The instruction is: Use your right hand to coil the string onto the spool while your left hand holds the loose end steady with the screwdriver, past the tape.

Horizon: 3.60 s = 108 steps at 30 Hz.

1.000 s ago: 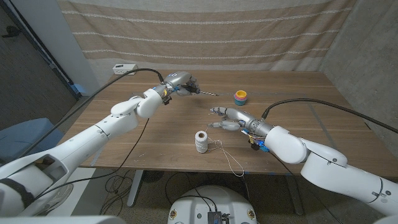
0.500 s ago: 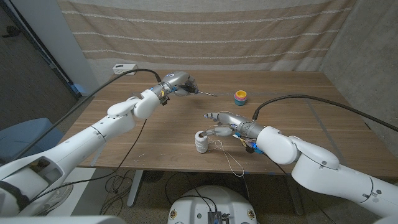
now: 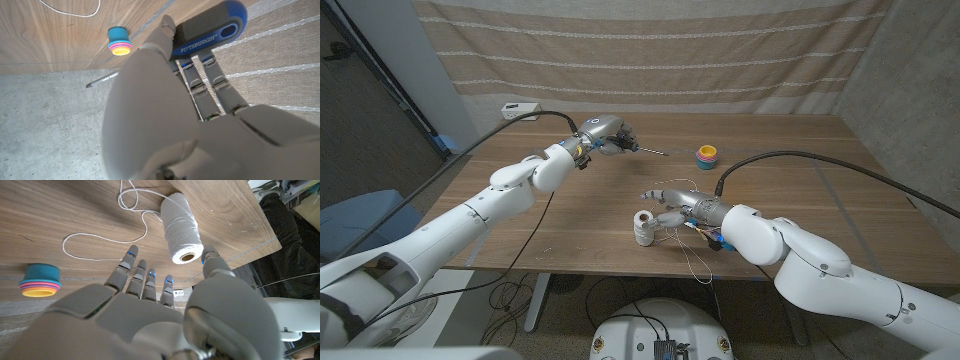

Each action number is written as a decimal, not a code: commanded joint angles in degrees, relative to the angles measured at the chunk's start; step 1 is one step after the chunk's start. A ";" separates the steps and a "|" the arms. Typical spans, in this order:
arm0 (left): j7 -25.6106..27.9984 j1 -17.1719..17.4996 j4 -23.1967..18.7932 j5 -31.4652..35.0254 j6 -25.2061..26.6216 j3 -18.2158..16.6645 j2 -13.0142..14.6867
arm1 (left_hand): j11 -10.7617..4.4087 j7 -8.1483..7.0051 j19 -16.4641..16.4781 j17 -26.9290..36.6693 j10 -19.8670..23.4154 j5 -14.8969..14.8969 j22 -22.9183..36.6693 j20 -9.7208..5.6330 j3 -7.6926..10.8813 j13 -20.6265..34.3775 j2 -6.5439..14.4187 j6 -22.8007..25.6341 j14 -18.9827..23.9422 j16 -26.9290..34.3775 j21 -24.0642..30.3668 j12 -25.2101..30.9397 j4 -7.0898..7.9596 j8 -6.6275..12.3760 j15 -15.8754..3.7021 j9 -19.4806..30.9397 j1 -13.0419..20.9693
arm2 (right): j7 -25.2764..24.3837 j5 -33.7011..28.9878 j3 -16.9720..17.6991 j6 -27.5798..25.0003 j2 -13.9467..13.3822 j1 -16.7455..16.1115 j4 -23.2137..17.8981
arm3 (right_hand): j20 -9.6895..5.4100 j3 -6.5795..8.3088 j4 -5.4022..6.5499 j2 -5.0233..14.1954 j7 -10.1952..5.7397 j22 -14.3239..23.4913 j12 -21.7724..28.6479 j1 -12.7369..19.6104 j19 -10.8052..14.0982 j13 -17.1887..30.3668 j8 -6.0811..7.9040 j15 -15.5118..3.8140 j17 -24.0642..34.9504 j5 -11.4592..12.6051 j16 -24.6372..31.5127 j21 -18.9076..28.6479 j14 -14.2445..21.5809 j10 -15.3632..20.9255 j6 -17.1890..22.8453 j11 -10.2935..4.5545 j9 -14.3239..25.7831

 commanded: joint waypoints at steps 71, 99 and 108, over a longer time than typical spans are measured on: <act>0.40 -1.66 3.49 -2.28 -0.63 0.34 -2.42 | 0.14 5.33 2.43 11.09 0.99 0.07 0.25 -11.23 0.50 1.39 7.64 6.01 2.85 -0.97 6.64 -1.99 0.43 0.34 -3.68 3.83 7.07 | -31.63 15.73 16.82 53.58 14.79 -10.24 29.07 | -15.82 -0.29 2.88 6.39 8.16 18.82 28.52 39.43 29.83 17.78 6.58 -14.57 32.48 -0.02 25.90 45.29 50.95 38.30 46.16 -1.35 5.68; -2.33 -2.95 3.50 -5.06 -1.70 1.06 -3.41 | 0.16 5.31 2.17 11.35 1.27 0.09 0.20 -11.26 0.56 1.76 7.68 5.90 3.02 -1.43 7.06 -2.64 0.47 0.66 -3.71 4.80 6.96 | -34.07 16.47 18.44 70.93 27.12 0.55 46.32 | -16.08 -0.18 3.10 6.16 7.80 18.19 29.42 39.31 28.54 17.92 6.00 -14.57 34.06 -0.06 23.86 48.41 51.31 37.87 46.06 -1.52 6.76; -3.14 -2.13 2.20 -5.91 -1.49 0.51 -2.93 | 0.18 5.37 2.09 11.44 1.30 0.09 0.20 -11.27 0.58 1.81 7.69 5.92 3.09 -1.58 7.20 -2.94 0.47 0.58 -3.70 4.79 6.94 | -36.61 15.11 19.02 72.38 30.45 5.05 51.52 | -16.12 -0.12 3.09 6.08 7.82 17.87 29.65 39.31 28.32 17.83 5.79 -14.59 34.53 -0.08 23.30 49.38 51.53 37.90 46.34 -1.79 6.83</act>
